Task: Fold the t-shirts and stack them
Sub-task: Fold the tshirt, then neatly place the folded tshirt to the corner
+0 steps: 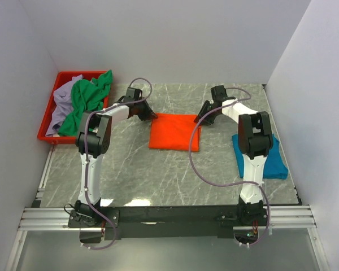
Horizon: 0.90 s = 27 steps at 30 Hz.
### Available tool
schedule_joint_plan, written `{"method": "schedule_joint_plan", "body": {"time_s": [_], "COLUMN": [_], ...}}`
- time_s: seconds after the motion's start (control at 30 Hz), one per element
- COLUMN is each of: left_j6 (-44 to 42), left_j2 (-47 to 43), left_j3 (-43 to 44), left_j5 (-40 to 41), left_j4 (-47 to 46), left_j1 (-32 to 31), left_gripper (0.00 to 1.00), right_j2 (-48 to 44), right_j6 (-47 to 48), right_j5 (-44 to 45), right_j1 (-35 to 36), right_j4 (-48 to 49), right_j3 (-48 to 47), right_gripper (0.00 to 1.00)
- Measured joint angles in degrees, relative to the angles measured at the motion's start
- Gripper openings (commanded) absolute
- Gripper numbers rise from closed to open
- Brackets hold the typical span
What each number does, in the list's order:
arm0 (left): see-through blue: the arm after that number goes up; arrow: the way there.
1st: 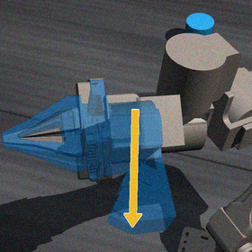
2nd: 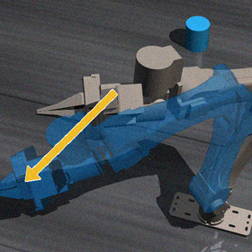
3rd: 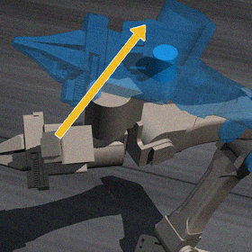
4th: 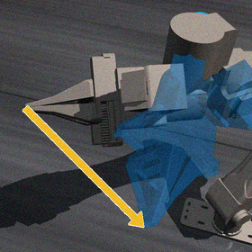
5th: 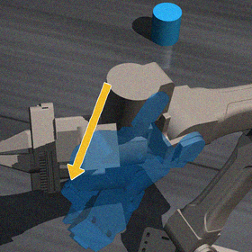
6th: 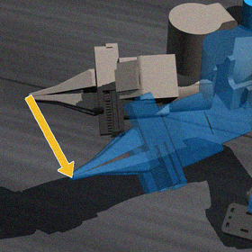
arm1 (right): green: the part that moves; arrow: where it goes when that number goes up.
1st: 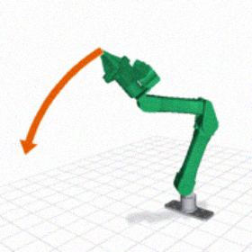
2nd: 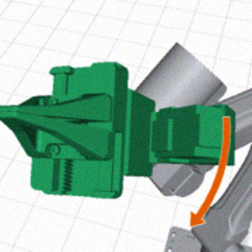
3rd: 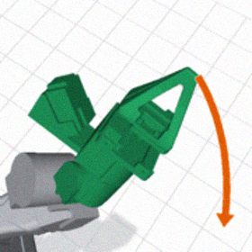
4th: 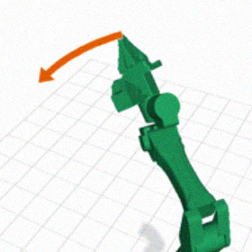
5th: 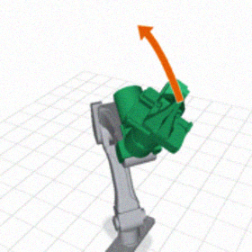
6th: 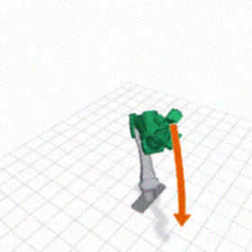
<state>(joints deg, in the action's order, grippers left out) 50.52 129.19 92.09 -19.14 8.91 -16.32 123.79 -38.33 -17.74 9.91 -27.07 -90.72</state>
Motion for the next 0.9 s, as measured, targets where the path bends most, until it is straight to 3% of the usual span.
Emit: {"method": "schedule_joint_plan", "body": {"time_s": [0.1, 0.2, 0.23, 0.33, 0.6, 0.77, 0.9], "left_j6": [-0.1, -0.6, -1.0, -2.0, -3.2, -1.6, 0.3], "left_j2": [0.0, 0.0, 0.0, -0.5, -8.0, -14.7, -15.1], "left_j3": [0.0, 0.8, 1.3, 2.8, 2.4, -3.8, -8.4], "left_j5": [-0.5, -1.0, -1.2, -1.7, 0.0, 1.8, 2.7], "left_j4": [-0.1, 0.8, 1.3, 2.4, 5.6, 2.8, 0.6], "left_j1": [0.1, 0.1, 0.1, 0.1, -2.7, -10.5, -17.0], "left_gripper": [0.01, 0.13, 0.23, 0.33, 0.26, 0.24, 0.21], "right_j2": [0.0, -1.2, -1.9, -6.7, -18.0, -18.2, -17.7], "right_j6": [-0.1, 0.2, 0.5, 1.0, 3.9, 4.9, 5.5], "right_j5": [-0.6, -0.4, -0.3, 0.1, -0.3, -1.2, -0.7], "right_j1": [-0.1, -0.2, -0.2, -0.5, -1.4, -1.4, -0.9], "right_j4": [0.4, 0.6, 0.8, 1.1, 5.0, 7.6, 8.3], "right_j3": [0.0, 0.7, 1.4, 5.4, 13.6, 18.6, 19.8], "right_gripper": [0.45, 0.54, 0.57, 0.62, 0.64, 0.65, 0.66]}}
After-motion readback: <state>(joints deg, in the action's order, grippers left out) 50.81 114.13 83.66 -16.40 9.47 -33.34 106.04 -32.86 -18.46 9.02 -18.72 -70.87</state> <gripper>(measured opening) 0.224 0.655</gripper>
